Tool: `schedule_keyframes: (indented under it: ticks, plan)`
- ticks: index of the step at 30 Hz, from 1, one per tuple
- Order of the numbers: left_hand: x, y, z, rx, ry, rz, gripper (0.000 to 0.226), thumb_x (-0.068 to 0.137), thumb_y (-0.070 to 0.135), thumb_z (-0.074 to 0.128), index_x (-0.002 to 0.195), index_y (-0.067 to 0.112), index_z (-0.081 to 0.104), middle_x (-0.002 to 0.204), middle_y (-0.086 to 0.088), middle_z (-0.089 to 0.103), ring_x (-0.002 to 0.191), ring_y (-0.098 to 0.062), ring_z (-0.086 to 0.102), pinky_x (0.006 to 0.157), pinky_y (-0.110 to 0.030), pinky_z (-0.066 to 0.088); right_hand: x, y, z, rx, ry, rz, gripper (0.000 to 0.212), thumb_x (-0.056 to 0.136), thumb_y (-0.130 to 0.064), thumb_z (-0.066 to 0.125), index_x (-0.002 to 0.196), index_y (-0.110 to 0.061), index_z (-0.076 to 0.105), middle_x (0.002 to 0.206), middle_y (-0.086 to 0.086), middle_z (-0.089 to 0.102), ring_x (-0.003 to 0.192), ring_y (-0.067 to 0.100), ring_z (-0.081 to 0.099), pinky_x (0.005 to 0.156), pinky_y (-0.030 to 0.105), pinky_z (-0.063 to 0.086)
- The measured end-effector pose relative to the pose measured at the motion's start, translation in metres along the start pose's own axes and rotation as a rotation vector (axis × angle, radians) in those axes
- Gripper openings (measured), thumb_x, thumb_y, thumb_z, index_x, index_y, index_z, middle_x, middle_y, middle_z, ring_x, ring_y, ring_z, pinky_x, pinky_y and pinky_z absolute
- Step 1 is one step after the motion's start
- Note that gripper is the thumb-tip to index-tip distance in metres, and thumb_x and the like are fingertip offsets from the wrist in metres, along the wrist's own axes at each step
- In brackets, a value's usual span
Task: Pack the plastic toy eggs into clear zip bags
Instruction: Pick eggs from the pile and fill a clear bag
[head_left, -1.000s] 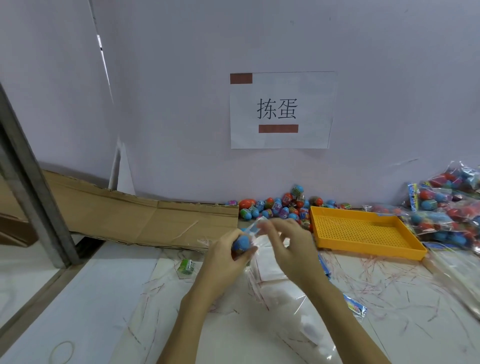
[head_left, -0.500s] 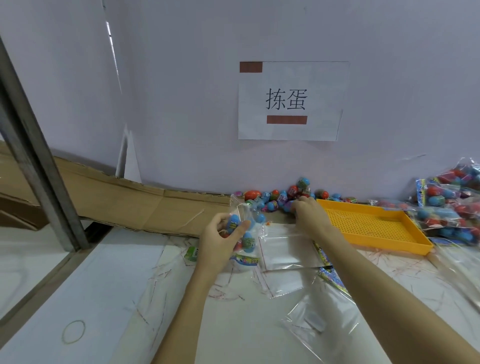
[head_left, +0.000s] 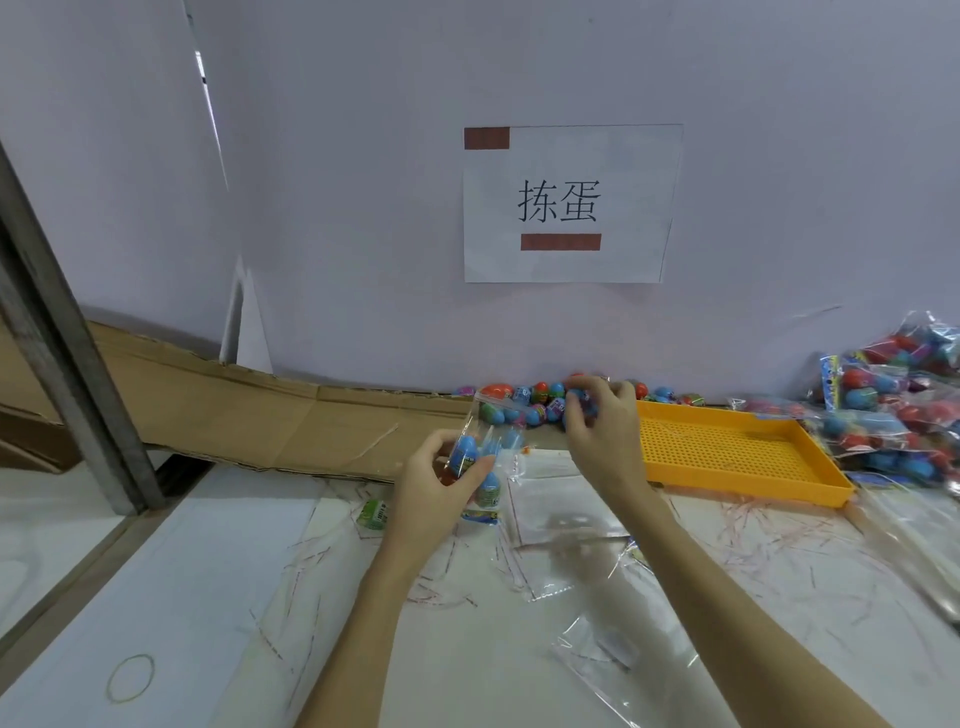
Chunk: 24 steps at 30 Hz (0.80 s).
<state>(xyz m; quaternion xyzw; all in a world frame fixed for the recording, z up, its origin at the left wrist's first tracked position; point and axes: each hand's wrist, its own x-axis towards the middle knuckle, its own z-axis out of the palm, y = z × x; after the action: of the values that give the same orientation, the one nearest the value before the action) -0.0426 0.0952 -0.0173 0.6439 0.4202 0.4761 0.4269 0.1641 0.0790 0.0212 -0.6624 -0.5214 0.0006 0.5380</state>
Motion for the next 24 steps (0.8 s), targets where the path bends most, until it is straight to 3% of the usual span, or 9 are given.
schedule_keyframes:
  ticks: [3,6,10,14,19,24]
  plan:
    - [-0.002,0.0,0.003,0.1,-0.015,0.068,0.028,0.091,0.033,0.077,0.115,0.027,0.064,0.103,0.009,0.069,0.09,-0.01,0.071,0.069,-0.022,0.061,-0.025,-0.017,-0.009,0.283,0.039,0.011,0.024,0.1,-0.021,0.064,0.124,-0.018,0.063,0.106,0.002,0.061,0.089,0.009,0.064,0.07,0.016,0.055]
    - [-0.006,0.002,0.007,0.174,-0.024,0.124,0.031,0.09,0.036,0.075,0.117,0.034,0.059,0.108,0.016,0.065,0.094,-0.003,0.067,0.072,-0.011,0.055,-0.051,-0.032,-0.014,0.517,0.038,0.011,0.023,0.093,-0.029,0.067,0.112,-0.021,0.057,0.094,0.001,0.066,0.069,0.017,0.071,0.052,0.026,0.056]
    - [-0.01,0.005,0.008,0.2,-0.045,0.189,0.035,0.088,0.045,0.072,0.118,0.043,0.055,0.11,0.021,0.065,0.101,0.005,0.063,0.076,-0.007,0.052,-0.061,-0.034,-0.014,0.408,-0.052,-0.127,0.018,0.093,-0.027,0.068,0.11,-0.031,0.062,0.112,-0.001,0.062,0.084,0.015,0.069,0.069,0.024,0.061]
    - [-0.012,0.008,0.009,0.197,-0.087,0.205,0.041,0.088,0.047,0.069,0.125,0.044,0.053,0.114,0.021,0.065,0.103,0.0,0.066,0.081,-0.012,0.056,-0.06,-0.018,-0.009,0.136,-0.076,-0.274,0.024,0.097,-0.006,0.065,0.115,-0.02,0.073,0.12,-0.001,0.058,0.102,-0.001,0.057,0.083,0.01,0.053]
    - [-0.013,0.008,0.01,0.168,-0.182,0.203,0.047,0.09,0.042,0.069,0.135,0.04,0.056,0.123,0.021,0.063,0.113,0.003,0.061,0.09,-0.017,0.056,-0.057,-0.014,-0.01,0.057,-0.019,-0.293,0.032,0.093,-0.007,0.071,0.124,-0.016,0.067,0.125,0.002,0.062,0.095,0.004,0.061,0.075,0.001,0.048]
    - [-0.012,0.011,0.01,0.146,-0.165,0.203,0.042,0.094,0.026,0.073,0.132,0.036,0.058,0.124,0.015,0.065,0.114,-0.001,0.062,0.088,-0.011,0.054,-0.058,-0.012,-0.012,0.044,-0.114,-0.348,0.023,0.093,-0.011,0.072,0.115,-0.017,0.071,0.12,-0.003,0.063,0.088,-0.007,0.059,0.068,0.002,0.049]
